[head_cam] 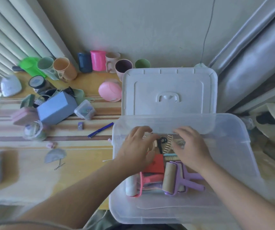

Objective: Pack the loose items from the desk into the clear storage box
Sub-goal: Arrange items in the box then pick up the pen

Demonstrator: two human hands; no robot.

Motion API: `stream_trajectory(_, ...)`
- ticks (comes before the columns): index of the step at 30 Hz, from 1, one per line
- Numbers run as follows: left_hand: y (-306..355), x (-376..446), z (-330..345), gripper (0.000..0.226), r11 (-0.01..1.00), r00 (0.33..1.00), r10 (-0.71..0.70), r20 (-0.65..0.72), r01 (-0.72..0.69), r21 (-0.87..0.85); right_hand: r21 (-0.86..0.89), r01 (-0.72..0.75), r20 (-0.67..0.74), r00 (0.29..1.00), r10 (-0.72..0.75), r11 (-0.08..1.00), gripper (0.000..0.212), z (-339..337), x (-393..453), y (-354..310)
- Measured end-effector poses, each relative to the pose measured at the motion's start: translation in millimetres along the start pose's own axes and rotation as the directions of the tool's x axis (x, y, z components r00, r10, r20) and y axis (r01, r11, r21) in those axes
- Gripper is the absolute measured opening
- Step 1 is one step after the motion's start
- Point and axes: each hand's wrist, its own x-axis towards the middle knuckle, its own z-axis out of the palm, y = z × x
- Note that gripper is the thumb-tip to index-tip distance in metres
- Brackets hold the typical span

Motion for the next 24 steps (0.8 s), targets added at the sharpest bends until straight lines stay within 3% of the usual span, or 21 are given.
stream_trajectory(4,-40.3,-12.0,-41.2,0.042,0.999,0.963,0.015,-0.268,-0.028,-0.044,0.034,0.226,-0.078,0.972,-0.223,0.974,0.035,5.3,24.0,-97.2)
stream_trajectory(6,-72.8,-23.3,-61.7,0.041,0.998,0.924,-0.042,-0.380,0.022,-0.056,0.048,0.297,-0.083,0.953,-0.292,0.954,0.034,24.8,40.5,-139.7)
stream_trajectory(8,-114.3,-41.4,-76.7,0.039,0.990,0.903,-0.139,-0.408,0.118,-0.075,0.067,0.337,-0.084,0.940,-0.332,0.939,0.033,53.1,57.4,-181.1)
stream_trajectory(12,-215.9,-101.7,-80.3,0.037,0.933,0.885,-0.350,-0.305,0.359,-0.028,0.096,0.396,0.010,0.917,-0.398,0.913,0.032,119.3,80.4,-258.3)
stream_trajectory(16,-300.8,-168.6,-72.4,0.044,0.814,0.810,-0.576,-0.108,0.580,0.007,0.094,0.308,0.340,0.884,-0.321,0.947,0.029,195.7,83.6,-306.8)
stream_trajectory(19,-341.1,-195.2,-72.4,0.059,0.752,0.754,-0.657,-0.021,0.657,0.061,-0.038,0.239,0.602,0.780,-0.169,0.970,0.028,255.3,75.0,-318.7)
stream_trajectory(21,-363.1,-197.8,-72.8,0.070,0.723,0.722,-0.690,0.043,0.690,0.021,-0.104,0.229,0.679,0.727,-0.099,0.968,0.026,289.7,70.3,-322.2)
stream_trajectory(24,-388.6,-191.2,-69.2,0.079,0.764,0.761,-0.645,0.067,0.643,0.050,-0.172,0.203,0.731,0.682,-0.013,0.964,0.035,332.2,67.1,-334.4)
